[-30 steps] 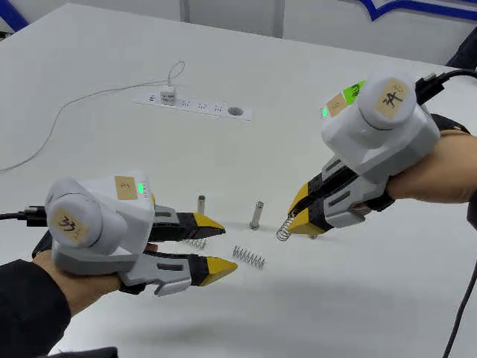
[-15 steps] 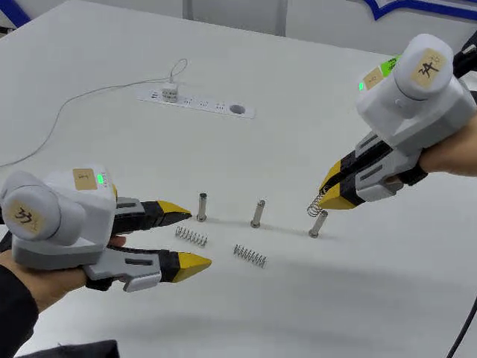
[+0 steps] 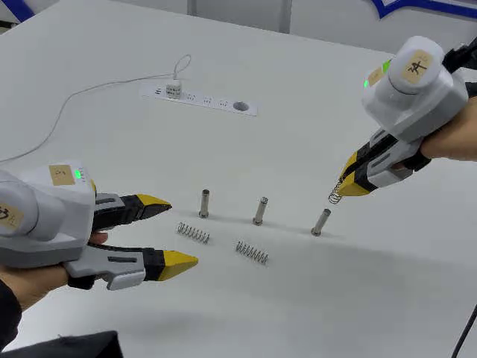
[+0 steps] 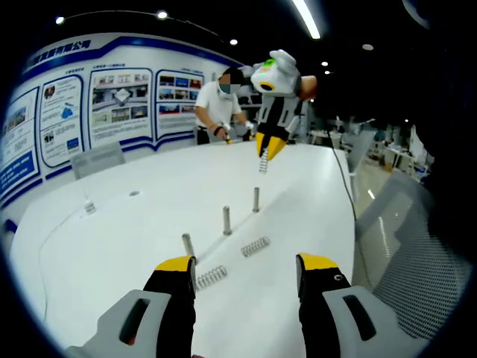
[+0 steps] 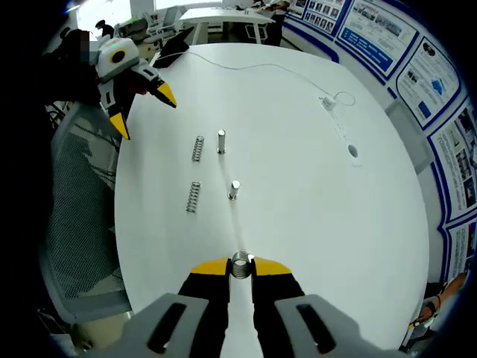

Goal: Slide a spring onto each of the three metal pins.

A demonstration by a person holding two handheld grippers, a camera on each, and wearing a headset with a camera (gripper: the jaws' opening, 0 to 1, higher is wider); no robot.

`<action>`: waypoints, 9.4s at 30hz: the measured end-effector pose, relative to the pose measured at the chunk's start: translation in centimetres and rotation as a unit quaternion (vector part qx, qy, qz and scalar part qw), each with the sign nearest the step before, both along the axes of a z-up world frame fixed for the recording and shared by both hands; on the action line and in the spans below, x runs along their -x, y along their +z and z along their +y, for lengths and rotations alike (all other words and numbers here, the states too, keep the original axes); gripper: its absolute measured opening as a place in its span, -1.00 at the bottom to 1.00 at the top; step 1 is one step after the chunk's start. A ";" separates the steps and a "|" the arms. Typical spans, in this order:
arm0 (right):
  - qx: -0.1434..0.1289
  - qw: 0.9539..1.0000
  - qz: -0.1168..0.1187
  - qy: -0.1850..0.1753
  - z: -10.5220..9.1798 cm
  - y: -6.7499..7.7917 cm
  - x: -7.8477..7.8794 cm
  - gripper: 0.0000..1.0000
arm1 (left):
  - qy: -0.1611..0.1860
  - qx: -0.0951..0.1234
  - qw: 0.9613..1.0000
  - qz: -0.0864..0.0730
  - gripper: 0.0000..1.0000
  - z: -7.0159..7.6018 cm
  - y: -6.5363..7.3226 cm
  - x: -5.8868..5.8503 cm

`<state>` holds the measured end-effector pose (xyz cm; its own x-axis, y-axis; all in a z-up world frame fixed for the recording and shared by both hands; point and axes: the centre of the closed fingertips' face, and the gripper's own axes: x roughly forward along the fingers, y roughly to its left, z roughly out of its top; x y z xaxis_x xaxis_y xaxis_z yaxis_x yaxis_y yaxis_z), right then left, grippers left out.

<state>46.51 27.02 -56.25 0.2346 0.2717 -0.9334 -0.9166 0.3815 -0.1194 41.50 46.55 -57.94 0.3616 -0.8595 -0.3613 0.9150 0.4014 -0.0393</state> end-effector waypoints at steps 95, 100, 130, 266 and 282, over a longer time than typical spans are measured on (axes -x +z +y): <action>0.008 1.000 0.017 -0.008 4.1 -5.8 -0.1 -0.62 | -0.001 -0.004 1.000 -0.001 0.16 -0.4 0.0 0.1; 0.008 1.000 0.025 0.003 5.3 -6.6 0.4 -0.62 | 0.000 -0.004 1.000 -0.001 0.16 -0.3 0.0 0.0; -0.019 0.998 0.053 0.016 11.8 -10.7 1.3 -0.67 | -0.002 -0.006 1.000 0.000 0.15 -0.5 -0.1 0.2; -0.091 0.991 0.007 0.102 14.6 0.4 4.8 -0.77 | -0.046 -0.019 0.999 -0.010 -0.40 -2.6 -0.2 0.8; -0.050 0.997 -0.015 0.056 9.5 1.4 1.8 -0.77 | -0.005 -0.014 1.000 0.004 -0.07 -0.3 -0.4 0.1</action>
